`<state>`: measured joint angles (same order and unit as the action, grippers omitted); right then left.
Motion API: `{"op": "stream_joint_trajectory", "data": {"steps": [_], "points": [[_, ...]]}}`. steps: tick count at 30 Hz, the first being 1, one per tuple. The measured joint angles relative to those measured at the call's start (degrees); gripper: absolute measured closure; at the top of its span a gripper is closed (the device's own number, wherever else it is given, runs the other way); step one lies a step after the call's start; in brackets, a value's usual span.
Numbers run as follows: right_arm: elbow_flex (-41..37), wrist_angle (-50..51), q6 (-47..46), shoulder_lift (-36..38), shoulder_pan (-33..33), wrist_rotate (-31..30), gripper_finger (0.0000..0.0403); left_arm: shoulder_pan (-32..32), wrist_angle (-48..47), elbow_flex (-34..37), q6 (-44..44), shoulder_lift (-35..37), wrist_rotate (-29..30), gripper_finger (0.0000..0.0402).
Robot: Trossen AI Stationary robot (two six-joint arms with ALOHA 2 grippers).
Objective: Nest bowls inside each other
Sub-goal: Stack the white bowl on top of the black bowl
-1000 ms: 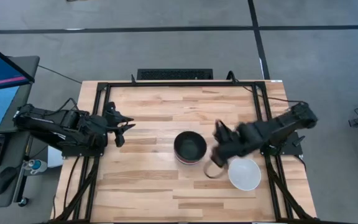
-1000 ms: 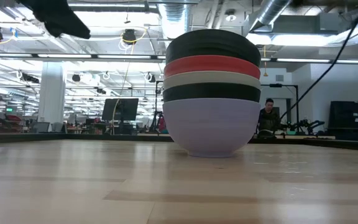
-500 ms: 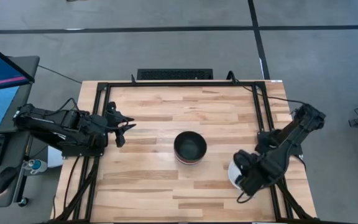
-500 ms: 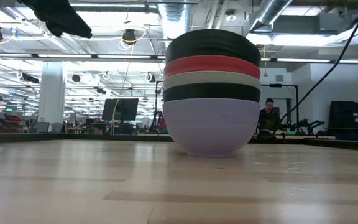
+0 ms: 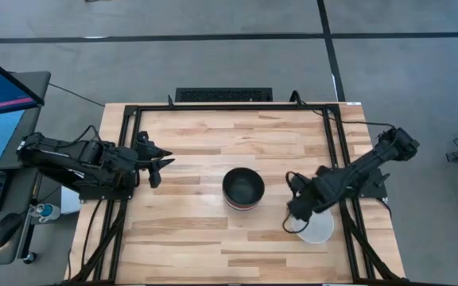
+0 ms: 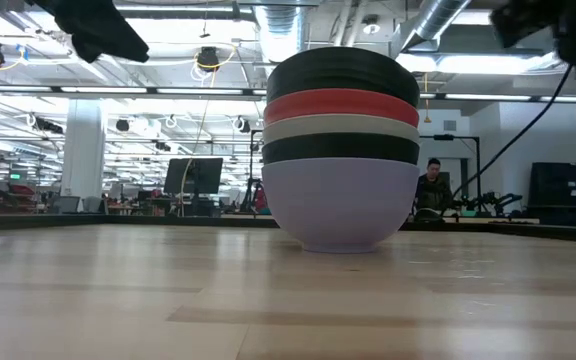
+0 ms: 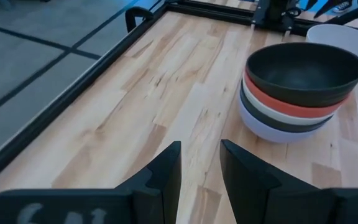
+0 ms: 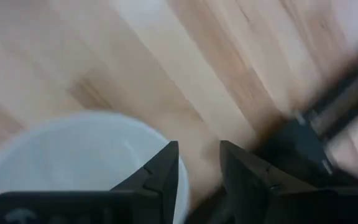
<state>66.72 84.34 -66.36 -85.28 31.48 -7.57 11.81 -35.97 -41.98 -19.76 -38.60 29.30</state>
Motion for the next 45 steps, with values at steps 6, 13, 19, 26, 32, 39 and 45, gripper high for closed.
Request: {"op": "stream_joint_trajectory", "data": {"steps": [6, 13, 19, 26, 32, 39, 45], "points": [[-7.8, -8.0, 8.6, 9.6, -3.2, 2.9, 0.0272, 0.0, 0.1, 0.0, -4.8, -2.0, 0.0, 0.0299], [-15.8, -13.9, 6.3, 20.0, -3.3, 12.9, 0.0268, 0.0, 0.1, 0.0, -7.0, -5.5, -0.2, 0.0299], [-20.0, -19.3, 5.7, 22.3, -3.0, 16.8, 0.0256, -0.2, 1.1, -0.8, -8.4, -9.0, -0.5, 0.0299], [-21.2, -15.9, 6.8, 20.8, -0.8, 15.2, 0.0253, -2.0, 1.2, -1.9, -8.6, -11.3, -1.1, 0.0299], [-24.5, -22.1, 4.6, 20.7, 0.0, 16.4, 0.0237, -3.1, 1.6, -1.9, -8.7, -11.3, -2.1, 0.0299], [-27.0, -25.3, 3.1, 20.7, 0.0, 16.8, 0.0216, -3.8, 2.5, -1.9, -8.3, -11.2, -2.4, 0.0299], [-27.7, -26.0, 2.7, 20.2, 0.0, 16.7, 0.0222, -3.8, 2.5, -1.9, -8.1, -11.2, -3.1, 0.0299]]}}
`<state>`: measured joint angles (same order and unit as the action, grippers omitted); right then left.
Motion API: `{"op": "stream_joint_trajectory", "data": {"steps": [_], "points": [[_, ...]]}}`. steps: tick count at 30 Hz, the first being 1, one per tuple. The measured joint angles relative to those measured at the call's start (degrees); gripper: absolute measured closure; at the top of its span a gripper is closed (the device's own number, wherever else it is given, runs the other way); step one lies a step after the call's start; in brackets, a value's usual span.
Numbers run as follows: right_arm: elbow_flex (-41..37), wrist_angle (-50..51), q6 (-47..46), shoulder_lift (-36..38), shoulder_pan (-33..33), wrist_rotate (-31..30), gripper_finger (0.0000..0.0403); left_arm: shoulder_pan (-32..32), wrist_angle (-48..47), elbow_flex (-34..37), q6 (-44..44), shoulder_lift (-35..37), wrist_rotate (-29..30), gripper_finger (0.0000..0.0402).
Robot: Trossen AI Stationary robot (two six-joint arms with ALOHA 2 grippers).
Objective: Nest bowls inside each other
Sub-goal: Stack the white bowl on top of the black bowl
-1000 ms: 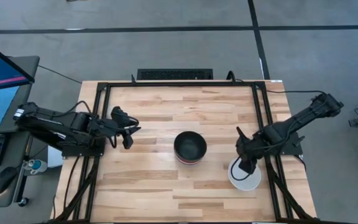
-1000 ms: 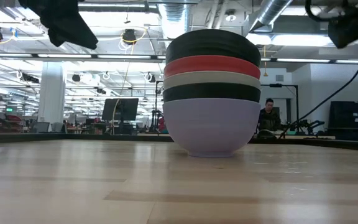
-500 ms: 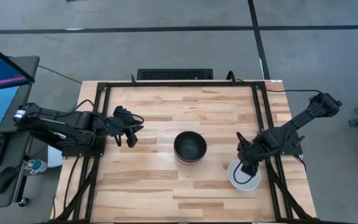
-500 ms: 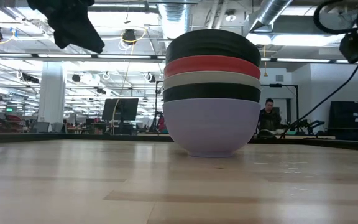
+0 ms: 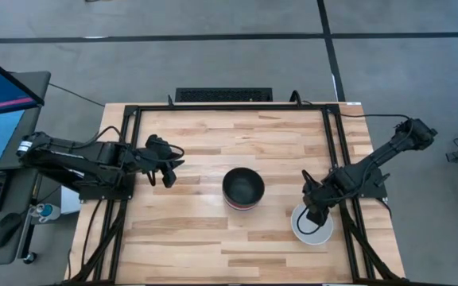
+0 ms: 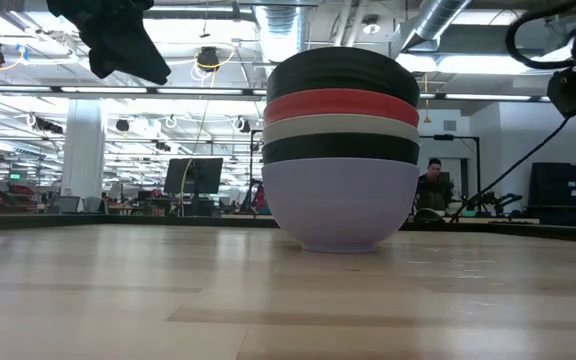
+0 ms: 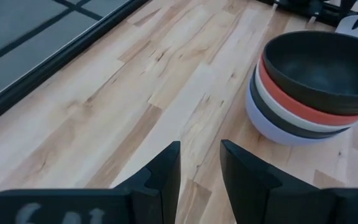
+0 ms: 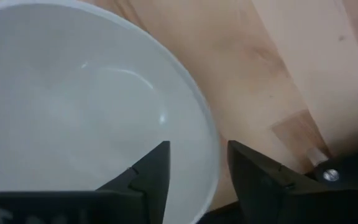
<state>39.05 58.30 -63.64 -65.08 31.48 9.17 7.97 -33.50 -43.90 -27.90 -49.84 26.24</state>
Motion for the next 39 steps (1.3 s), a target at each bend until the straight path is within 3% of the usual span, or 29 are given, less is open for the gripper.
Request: {"op": "stream_joint_trajectory", "data": {"steps": [13, 22, 25, 30, 35, 39], "points": [[0.0, 1.0, 0.7, -2.0, 0.0, 2.1, 0.0379, 0.0, 0.0, 0.0, 0.5, 0.0, -0.1, 0.0299], [3.5, 2.3, 0.2, -2.4, -0.6, 5.1, 0.0391, 0.0, 0.5, 0.0, 1.7, 0.0, -0.4, 0.0299], [10.7, 6.2, 0.6, -2.4, -2.2, 5.2, 0.0393, 0.0, 0.5, 0.0, 2.7, 0.0, -0.4, 0.0299], [28.9, 18.7, 5.0, -5.5, -6.9, -2.6, 0.0393, 0.0, 0.5, 0.0, 3.3, 0.0, -0.3, 0.0299], [46.3, 31.7, 18.6, -16.5, -14.6, -8.5, 0.0393, 0.0, 0.5, 0.0, 3.7, 0.0, -0.3, 0.0299], [56.3, 30.9, 30.0, -24.4, -21.2, -9.5, 0.0390, 0.0, 0.5, 0.0, 3.7, 0.0, -0.3, 0.0299]]}}
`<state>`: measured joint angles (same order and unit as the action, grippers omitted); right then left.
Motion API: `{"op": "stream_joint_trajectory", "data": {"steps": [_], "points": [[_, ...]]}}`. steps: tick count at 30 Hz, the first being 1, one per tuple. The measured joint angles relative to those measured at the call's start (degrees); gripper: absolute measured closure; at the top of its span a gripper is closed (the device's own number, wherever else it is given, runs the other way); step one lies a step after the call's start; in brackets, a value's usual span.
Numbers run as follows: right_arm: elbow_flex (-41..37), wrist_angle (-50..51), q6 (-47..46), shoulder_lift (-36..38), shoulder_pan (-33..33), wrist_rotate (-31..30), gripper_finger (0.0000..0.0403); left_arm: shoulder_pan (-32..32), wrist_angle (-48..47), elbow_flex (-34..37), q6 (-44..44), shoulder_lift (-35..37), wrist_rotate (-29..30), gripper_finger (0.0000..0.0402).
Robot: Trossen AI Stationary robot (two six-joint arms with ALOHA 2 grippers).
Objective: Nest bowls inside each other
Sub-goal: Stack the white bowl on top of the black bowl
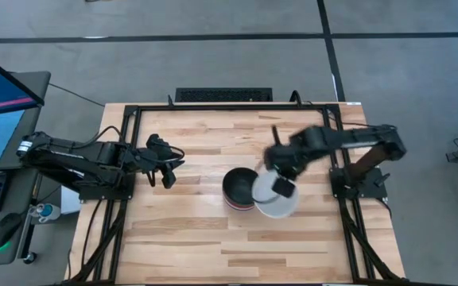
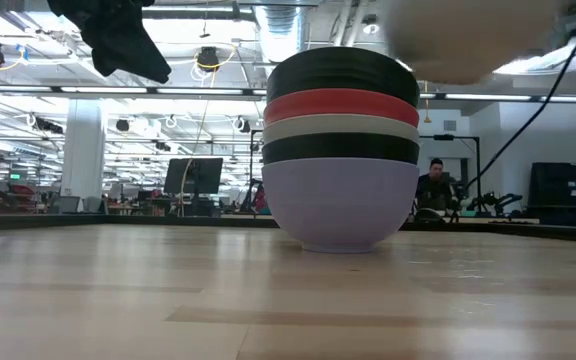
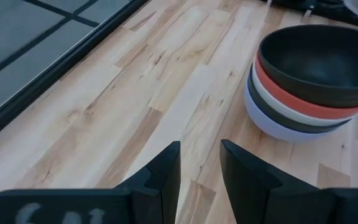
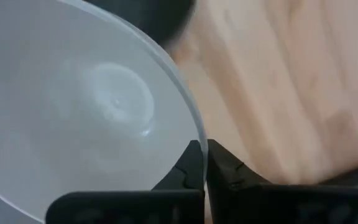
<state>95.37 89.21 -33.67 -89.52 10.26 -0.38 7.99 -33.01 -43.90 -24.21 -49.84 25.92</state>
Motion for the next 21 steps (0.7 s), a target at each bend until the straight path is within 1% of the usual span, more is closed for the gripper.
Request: {"op": "stream_joint_trajectory", "data": {"steps": [4, 8, 12, 17, 21], "points": [[9.5, 0.7, 7.6, -7.1, -6.3, -1.6, 0.0391, 0.0, 0.0, 0.0, 0.0, 0.0, 0.0, 0.0299], [18.4, 0.7, 12.8, -13.0, -11.2, -1.3, 0.0392, 0.0, 0.0, 0.0, 0.0, 0.0, 0.0, 0.0299], [24.8, 0.7, 15.8, -19.7, -12.5, 2.2, 0.0389, 0.0, 0.0, 0.0, 1.4, 0.0, 0.0, 0.0299], [26.4, 1.0, 18.2, -24.9, -11.2, 4.3, 0.0392, 0.0, 0.0, 0.0, 3.6, 0.0, -0.3, 0.0299], [26.4, 0.8, 18.3, -26.0, -10.6, 5.2, 0.0388, 0.0, -0.1, 0.0, 4.7, 0.0, -1.6, 0.0299]]}}
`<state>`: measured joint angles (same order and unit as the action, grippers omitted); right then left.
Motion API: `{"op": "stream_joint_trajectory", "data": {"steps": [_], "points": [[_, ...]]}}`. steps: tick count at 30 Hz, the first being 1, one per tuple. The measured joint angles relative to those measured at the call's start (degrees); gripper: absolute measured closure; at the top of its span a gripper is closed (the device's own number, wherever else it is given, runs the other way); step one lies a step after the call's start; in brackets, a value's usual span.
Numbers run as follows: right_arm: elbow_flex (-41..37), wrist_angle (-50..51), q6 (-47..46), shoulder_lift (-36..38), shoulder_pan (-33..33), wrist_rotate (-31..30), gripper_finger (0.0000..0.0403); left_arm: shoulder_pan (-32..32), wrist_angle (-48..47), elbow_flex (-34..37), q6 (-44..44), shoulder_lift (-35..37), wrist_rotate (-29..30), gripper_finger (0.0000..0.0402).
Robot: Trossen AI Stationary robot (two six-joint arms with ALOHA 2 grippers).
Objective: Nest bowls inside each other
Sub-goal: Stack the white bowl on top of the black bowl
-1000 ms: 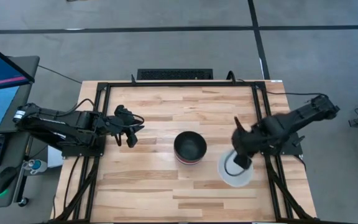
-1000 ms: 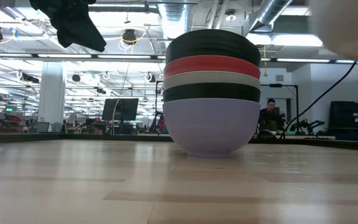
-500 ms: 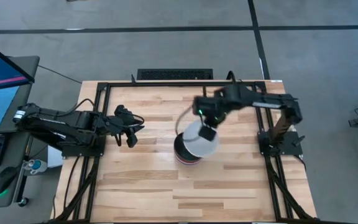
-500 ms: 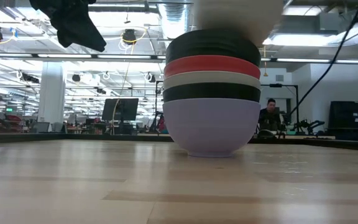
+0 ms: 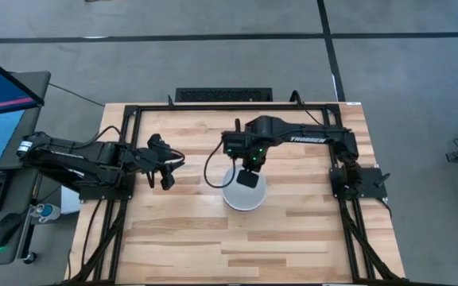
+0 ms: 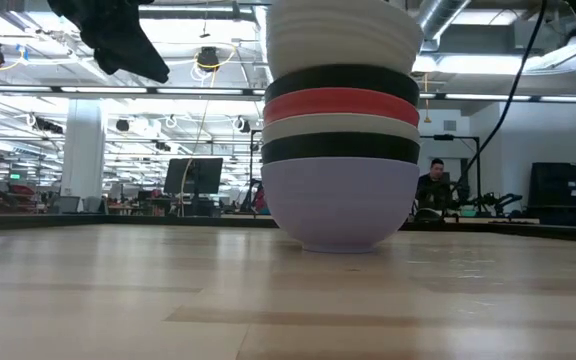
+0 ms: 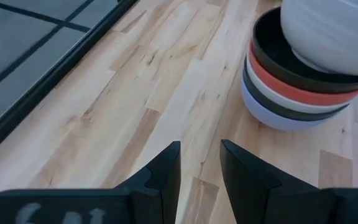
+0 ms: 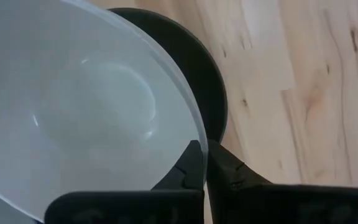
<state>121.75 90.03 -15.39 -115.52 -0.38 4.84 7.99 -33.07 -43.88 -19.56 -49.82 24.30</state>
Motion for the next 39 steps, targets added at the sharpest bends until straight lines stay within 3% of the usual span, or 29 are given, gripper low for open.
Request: {"op": "stream_joint_trajectory", "data": {"steps": [13, 18, 26, 39], "points": [[-0.2, 0.0, -0.6, 0.0, -2.6, -1.1, 0.0386, 0.0, 0.2, 0.0, 2.0, 0.0, 0.2, 0.0299], [-0.2, 0.0, 0.2, 0.0, -2.9, 1.1, 0.0388, 0.0, 0.2, 0.0, 2.0, 0.0, 0.2, 0.0299], [-4.7, 0.0, -1.1, 0.0, -2.7, 3.9, 0.0346, 0.0, 0.8, 0.0, 2.0, 0.0, 0.2, 0.0299], [-6.2, 0.0, -1.1, 2.9, -3.1, 4.2, 0.0343, 0.0, 0.9, 0.0, 2.5, 0.0, 0.4, 0.0299]]}}
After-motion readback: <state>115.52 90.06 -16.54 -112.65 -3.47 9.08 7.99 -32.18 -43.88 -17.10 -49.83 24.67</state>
